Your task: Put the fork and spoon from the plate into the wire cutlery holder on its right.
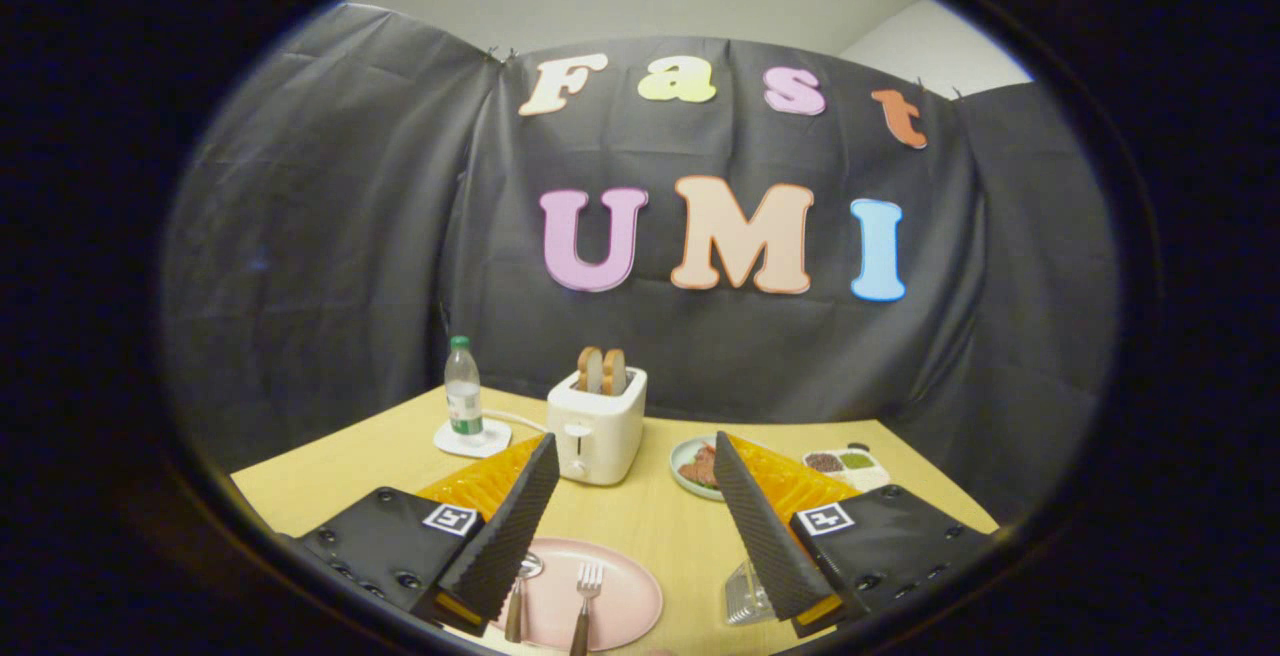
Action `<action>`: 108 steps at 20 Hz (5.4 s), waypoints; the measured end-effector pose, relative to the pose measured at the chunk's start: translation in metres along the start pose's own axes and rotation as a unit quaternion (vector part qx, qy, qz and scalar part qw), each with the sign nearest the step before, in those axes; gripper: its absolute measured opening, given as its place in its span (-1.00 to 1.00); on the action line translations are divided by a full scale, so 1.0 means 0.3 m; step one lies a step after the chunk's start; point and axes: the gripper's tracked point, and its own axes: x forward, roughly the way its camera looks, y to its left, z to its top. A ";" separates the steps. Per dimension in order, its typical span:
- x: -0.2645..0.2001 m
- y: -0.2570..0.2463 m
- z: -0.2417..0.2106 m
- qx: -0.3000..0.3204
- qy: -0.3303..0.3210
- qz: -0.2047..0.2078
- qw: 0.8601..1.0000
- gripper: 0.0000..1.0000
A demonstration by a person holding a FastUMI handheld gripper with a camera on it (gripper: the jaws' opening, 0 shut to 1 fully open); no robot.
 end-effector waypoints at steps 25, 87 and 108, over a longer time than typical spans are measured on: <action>-0.012 0.108 -0.774 -0.047 0.309 0.052 0.949 0.43; -0.082 -0.543 -0.570 -0.128 0.522 0.138 0.832 -0.82; 0.021 -0.381 -0.477 -0.055 0.438 0.134 0.887 0.84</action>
